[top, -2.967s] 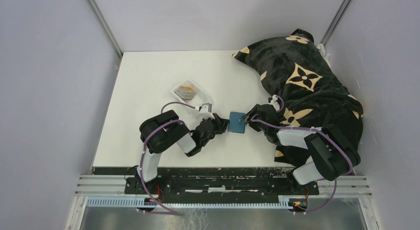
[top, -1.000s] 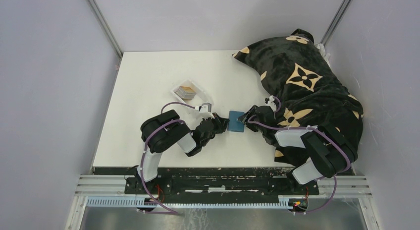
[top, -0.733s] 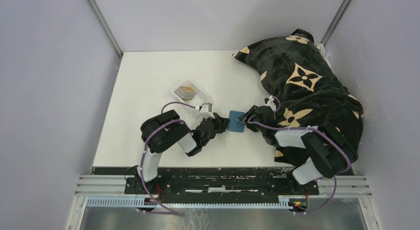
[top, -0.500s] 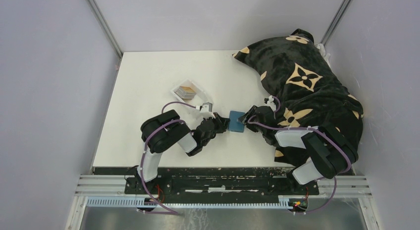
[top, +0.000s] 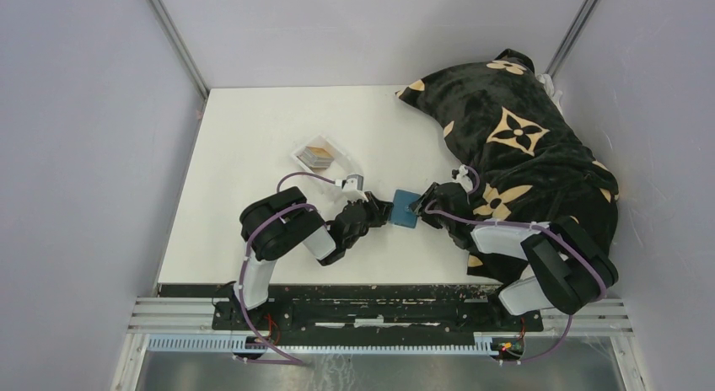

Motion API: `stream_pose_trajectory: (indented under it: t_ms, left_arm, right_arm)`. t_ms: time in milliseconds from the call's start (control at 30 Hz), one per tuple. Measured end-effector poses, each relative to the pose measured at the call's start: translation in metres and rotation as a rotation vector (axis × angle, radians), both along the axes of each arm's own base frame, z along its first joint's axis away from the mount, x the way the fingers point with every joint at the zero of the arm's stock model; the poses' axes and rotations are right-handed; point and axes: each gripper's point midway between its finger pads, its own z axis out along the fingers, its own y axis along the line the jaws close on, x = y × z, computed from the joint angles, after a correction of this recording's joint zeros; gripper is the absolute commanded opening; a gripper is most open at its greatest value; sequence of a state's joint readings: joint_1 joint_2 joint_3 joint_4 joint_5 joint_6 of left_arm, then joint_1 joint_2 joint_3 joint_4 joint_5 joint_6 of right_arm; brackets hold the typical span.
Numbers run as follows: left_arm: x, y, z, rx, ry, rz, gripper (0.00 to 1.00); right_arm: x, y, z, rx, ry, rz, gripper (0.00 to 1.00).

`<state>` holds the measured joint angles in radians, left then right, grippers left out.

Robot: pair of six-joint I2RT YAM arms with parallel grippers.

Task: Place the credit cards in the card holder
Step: Close the card holder at the center of the board.

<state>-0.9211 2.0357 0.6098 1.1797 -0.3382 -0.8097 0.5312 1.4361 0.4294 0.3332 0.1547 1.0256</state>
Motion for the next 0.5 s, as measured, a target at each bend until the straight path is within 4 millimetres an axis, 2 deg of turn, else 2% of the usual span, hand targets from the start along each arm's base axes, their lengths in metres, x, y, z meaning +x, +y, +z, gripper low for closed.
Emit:
stream_pose_trajectory:
  t_ms: [233,500]
  left_arm:
    - [0.000,0.000,0.000,0.000,0.000,-0.001,0.24]
    - [-0.001,0.000,-0.002,0.001,0.001,-0.001,0.25]
  right_arm:
    - [0.000,-0.001,-0.001,-0.009,0.000,-0.004,0.50]
    - [0.010,0.001,-0.001,-0.012,-0.016,-0.018,0.50]
